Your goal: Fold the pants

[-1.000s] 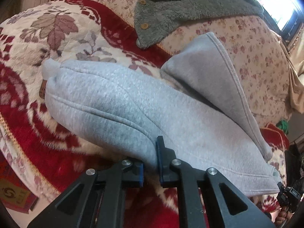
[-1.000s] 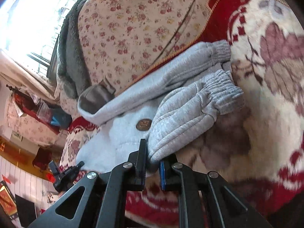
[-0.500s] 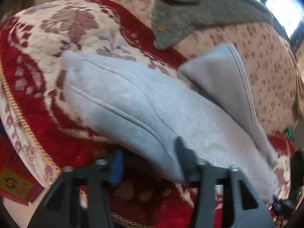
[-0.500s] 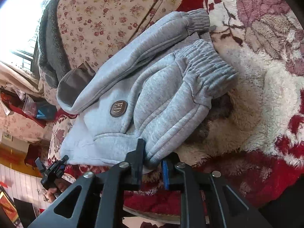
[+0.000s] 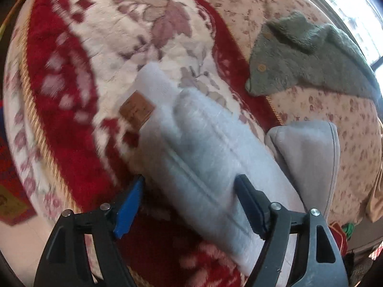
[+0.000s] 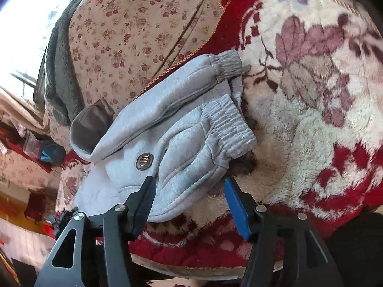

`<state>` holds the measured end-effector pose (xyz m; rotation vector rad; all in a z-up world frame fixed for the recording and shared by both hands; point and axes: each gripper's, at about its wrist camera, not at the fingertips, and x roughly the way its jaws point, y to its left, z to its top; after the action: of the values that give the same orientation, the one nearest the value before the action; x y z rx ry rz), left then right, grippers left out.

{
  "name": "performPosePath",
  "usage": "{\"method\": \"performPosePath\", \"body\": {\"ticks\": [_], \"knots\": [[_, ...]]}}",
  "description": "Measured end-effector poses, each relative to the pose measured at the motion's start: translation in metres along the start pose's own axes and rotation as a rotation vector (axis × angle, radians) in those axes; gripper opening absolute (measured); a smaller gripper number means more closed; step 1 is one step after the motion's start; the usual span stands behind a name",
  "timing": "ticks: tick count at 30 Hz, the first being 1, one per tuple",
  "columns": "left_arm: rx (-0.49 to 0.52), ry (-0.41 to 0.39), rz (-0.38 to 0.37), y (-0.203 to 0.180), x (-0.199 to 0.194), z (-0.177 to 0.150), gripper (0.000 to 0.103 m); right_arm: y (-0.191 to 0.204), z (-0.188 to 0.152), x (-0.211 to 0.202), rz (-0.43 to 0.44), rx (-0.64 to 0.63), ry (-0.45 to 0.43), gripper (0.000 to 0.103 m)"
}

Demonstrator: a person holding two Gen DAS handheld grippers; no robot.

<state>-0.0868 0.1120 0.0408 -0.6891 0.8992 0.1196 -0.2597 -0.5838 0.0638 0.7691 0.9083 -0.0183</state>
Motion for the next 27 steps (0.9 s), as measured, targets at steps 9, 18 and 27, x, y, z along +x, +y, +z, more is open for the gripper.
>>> {"method": "performPosePath", "body": {"ticks": [9,18,27], "knots": [[0.209,-0.023,0.025,-0.022,-0.006,0.02,0.017,0.049,0.006,0.002,0.051,-0.106,-0.002,0.067],[0.167,0.028,0.149,0.004,-0.001,0.008,0.075,0.099,-0.003,0.071,0.111,-0.193,0.155,0.072],[0.296,-0.087,0.268,-0.031,-0.032,-0.005,0.079,0.124,0.002,0.093,0.144,-0.233,0.166,0.084]]}}
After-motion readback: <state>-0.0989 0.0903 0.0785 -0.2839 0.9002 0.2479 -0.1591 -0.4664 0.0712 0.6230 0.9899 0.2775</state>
